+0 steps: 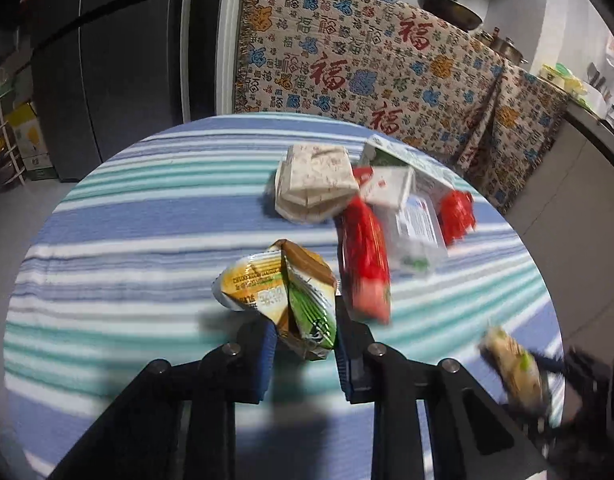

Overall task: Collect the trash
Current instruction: 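Grasp the yellow-green chip bag with the left tool while the right tool regrasps the snack stick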

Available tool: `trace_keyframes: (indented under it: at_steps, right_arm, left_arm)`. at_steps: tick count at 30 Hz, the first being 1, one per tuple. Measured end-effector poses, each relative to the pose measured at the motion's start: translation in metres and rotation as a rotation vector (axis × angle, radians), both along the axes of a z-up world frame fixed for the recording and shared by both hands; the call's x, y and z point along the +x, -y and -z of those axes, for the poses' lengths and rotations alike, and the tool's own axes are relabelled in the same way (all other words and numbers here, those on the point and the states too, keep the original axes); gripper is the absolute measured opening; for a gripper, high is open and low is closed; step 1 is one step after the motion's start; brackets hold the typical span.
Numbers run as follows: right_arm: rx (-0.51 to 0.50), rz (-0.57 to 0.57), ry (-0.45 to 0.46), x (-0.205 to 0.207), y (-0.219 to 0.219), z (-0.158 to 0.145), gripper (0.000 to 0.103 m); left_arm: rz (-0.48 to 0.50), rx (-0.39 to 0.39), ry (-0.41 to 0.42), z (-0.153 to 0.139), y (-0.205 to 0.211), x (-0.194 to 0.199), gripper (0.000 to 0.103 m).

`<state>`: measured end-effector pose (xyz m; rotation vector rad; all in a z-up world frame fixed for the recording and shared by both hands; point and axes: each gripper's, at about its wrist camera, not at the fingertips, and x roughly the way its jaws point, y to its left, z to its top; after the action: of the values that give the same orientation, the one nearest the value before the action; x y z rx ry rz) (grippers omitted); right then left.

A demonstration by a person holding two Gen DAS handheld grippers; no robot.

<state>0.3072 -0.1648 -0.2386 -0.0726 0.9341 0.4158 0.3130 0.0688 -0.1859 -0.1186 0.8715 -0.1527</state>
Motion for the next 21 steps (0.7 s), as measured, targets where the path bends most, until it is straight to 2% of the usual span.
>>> trace_keyframes:
  at_steps: [4, 5, 6, 8, 11, 15, 18, 21]
  right_arm:
    - [-0.004, -0.001, -0.003, -0.001, 0.001, 0.000, 0.080]
    - [-0.007, -0.004, -0.001, -0.002, -0.001, 0.001, 0.081]
    - [-0.011, -0.006, 0.001, -0.002, -0.002, 0.001, 0.084]
    - [-0.023, -0.010, 0.008, -0.003, -0.006, 0.002, 0.088]
    - [-0.046, -0.018, 0.019, -0.003, -0.012, 0.005, 0.096]
    - [-0.074, -0.034, 0.025, -0.001, -0.017, 0.008, 0.102]
    - [-0.079, -0.045, 0.014, 0.002, -0.016, 0.009, 0.102]
    - [-0.036, -0.025, -0.026, 0.008, -0.004, 0.004, 0.096]
  left_arm:
    - [0.027, -0.006, -0.017, 0.003, -0.009, -0.042, 0.035]
    - [0.028, -0.004, -0.024, 0.006, -0.009, -0.049, 0.046]
    - [0.028, -0.001, -0.031, 0.009, -0.009, -0.053, 0.061]
    - [0.020, 0.009, -0.037, 0.015, -0.009, -0.057, 0.071]
    - [-0.004, 0.024, -0.068, 0.026, -0.010, -0.051, 0.071]
    - [-0.014, 0.081, -0.048, 0.030, -0.006, -0.050, 0.073]
    - [0.003, 0.178, -0.038, 0.034, 0.004, -0.051, 0.076]
    - [0.001, 0.147, -0.039, 0.034, 0.000, -0.052, 0.077]
